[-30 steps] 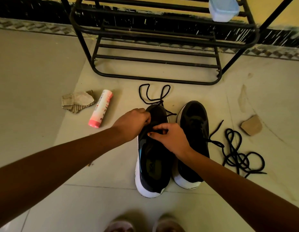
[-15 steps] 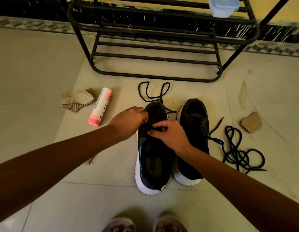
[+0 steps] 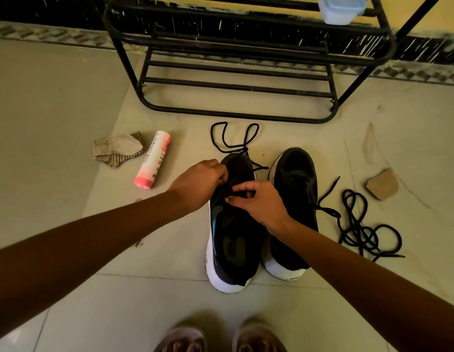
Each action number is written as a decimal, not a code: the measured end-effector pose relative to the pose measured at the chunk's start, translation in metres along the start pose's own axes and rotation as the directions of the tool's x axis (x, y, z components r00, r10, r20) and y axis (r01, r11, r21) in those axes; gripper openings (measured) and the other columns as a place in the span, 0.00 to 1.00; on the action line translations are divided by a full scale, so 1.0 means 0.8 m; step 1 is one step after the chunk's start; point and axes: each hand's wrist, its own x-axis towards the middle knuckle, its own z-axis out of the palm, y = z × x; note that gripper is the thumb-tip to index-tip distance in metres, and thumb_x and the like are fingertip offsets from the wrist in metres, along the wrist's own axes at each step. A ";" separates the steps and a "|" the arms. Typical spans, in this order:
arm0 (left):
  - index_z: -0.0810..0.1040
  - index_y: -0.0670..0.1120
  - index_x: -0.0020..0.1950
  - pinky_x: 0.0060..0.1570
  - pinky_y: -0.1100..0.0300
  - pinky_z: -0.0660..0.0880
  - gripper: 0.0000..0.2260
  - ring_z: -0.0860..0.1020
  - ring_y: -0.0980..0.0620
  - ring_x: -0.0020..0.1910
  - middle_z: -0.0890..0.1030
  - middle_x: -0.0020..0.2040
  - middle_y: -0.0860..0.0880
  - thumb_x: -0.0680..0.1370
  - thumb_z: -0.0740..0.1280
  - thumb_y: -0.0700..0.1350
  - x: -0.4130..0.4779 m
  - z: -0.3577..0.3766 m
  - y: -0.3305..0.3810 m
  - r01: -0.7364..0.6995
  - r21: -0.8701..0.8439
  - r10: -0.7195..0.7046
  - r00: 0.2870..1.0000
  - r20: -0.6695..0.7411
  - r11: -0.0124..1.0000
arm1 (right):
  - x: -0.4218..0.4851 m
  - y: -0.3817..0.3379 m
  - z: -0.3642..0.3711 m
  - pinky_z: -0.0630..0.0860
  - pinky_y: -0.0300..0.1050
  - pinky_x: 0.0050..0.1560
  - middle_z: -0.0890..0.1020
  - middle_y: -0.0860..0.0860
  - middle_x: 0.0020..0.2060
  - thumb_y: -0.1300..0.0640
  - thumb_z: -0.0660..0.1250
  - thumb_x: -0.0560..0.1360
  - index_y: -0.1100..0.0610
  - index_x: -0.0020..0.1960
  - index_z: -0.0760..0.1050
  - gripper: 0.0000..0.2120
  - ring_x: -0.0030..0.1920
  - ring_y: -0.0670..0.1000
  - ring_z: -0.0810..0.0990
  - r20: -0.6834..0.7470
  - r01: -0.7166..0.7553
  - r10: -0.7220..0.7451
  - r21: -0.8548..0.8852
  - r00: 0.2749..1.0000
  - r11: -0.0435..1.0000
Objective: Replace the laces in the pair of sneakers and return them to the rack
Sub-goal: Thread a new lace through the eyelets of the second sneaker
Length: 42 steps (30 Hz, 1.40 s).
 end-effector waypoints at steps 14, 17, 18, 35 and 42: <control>0.77 0.41 0.54 0.49 0.56 0.72 0.08 0.76 0.45 0.50 0.77 0.52 0.43 0.79 0.61 0.40 -0.002 0.003 0.013 0.112 -0.111 -0.108 0.993 0.039 0.987 | 0.002 0.004 0.001 0.68 0.28 0.30 0.75 0.46 0.30 0.58 0.75 0.69 0.55 0.52 0.81 0.12 0.27 0.41 0.70 0.016 0.002 -0.002 0.006 1.000 1.000; 0.79 0.42 0.54 0.46 0.60 0.71 0.08 0.77 0.47 0.48 0.79 0.51 0.44 0.78 0.63 0.40 -0.002 0.005 0.014 0.106 -0.143 -0.110 0.994 -0.017 0.984 | 0.003 0.004 0.001 0.67 0.27 0.30 0.74 0.46 0.31 0.58 0.75 0.69 0.55 0.52 0.81 0.12 0.29 0.41 0.70 0.021 -0.004 0.003 0.018 1.000 1.000; 0.80 0.42 0.53 0.45 0.61 0.71 0.07 0.78 0.48 0.47 0.80 0.49 0.45 0.77 0.65 0.40 -0.002 0.006 0.013 0.115 -0.176 -0.124 0.992 -0.039 0.978 | 0.003 0.004 0.002 0.68 0.28 0.32 0.75 0.47 0.32 0.58 0.75 0.69 0.54 0.52 0.81 0.12 0.30 0.42 0.71 0.024 -0.007 0.006 0.018 1.000 1.000; 0.84 0.45 0.48 0.40 0.78 0.69 0.05 0.77 0.61 0.37 0.82 0.41 0.53 0.73 0.71 0.40 -0.009 0.011 0.015 0.252 -0.434 -0.315 0.946 -0.078 0.865 | 0.014 0.014 0.010 0.67 0.35 0.34 0.78 0.44 0.33 0.57 0.71 0.72 0.51 0.49 0.83 0.06 0.29 0.41 0.71 -0.090 0.137 -0.170 -0.294 0.981 0.946; 0.83 0.43 0.51 0.38 0.81 0.67 0.07 0.77 0.59 0.40 0.84 0.46 0.47 0.75 0.69 0.39 -0.012 0.012 0.015 0.271 -0.426 -0.316 0.948 -0.039 0.863 | 0.014 0.011 0.015 0.73 0.39 0.37 0.81 0.46 0.41 0.52 0.68 0.74 0.48 0.48 0.81 0.05 0.36 0.44 0.75 -0.113 0.114 -0.173 -0.403 0.978 0.908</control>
